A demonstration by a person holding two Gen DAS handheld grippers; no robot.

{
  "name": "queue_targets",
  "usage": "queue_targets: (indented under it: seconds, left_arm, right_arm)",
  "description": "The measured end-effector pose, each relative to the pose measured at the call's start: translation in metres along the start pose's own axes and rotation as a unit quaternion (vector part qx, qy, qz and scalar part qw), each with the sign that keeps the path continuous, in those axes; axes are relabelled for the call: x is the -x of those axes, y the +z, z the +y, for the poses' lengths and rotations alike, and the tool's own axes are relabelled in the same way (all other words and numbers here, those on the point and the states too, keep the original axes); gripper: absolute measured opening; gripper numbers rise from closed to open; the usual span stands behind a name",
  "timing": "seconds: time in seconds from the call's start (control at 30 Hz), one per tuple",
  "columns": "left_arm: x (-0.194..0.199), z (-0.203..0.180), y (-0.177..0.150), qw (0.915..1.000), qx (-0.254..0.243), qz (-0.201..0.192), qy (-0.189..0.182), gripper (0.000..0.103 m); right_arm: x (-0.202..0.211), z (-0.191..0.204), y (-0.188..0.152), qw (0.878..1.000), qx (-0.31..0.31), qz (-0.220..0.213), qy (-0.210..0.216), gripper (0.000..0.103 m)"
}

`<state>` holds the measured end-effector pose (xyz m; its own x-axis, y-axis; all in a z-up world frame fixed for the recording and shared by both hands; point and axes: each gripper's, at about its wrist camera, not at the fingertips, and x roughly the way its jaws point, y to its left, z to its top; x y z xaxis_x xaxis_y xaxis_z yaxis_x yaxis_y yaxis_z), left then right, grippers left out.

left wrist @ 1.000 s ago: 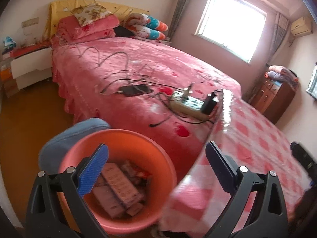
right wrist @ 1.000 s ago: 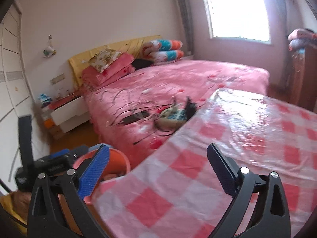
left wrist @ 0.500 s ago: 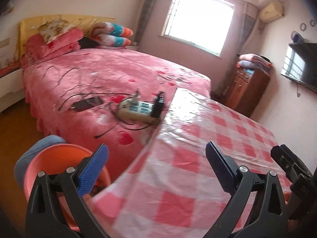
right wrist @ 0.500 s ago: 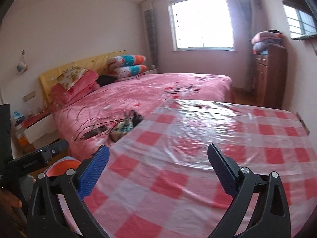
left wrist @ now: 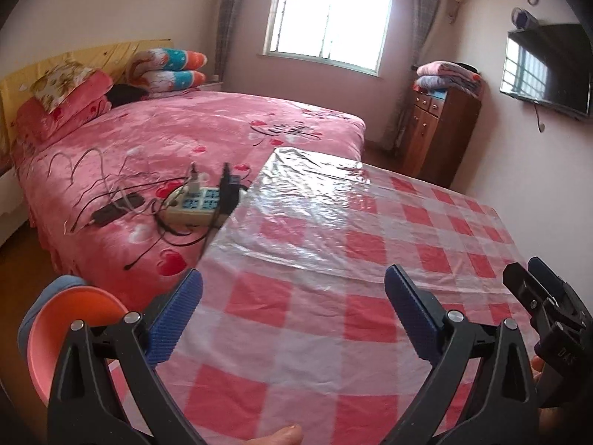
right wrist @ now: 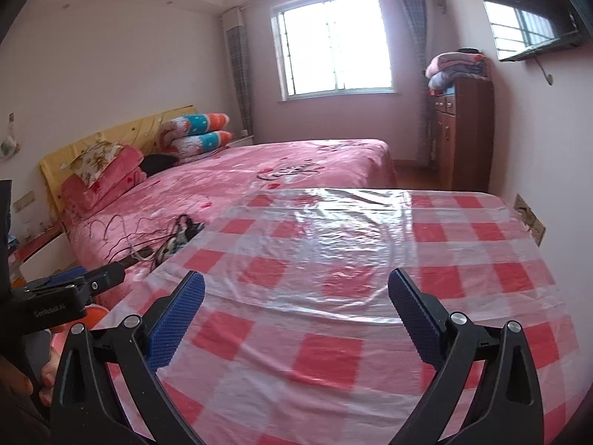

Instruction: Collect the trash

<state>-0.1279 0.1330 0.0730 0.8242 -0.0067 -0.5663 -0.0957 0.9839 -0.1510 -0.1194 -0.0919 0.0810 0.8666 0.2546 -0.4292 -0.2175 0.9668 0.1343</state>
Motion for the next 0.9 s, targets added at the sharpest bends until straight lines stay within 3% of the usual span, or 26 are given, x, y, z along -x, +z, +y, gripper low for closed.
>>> queue_targets:
  seconds: [0.57, 0.9]
  left_arm:
    - [-0.019, -0.091, -0.001, 0.9979, -0.061, 0.016, -0.014, 0.099]
    - [-0.021, -0.128, -0.007, 0.996, -0.083, 0.022, -0.024, 0.099]
  right_arm:
    - [0.021, -0.078, -0.007, 0.995, -0.015, -0.021, -0.093, 0.098]
    - [0.03, -0.101, -0.014, 0.993, -0.023, -0.021, -0.117, 0.098]
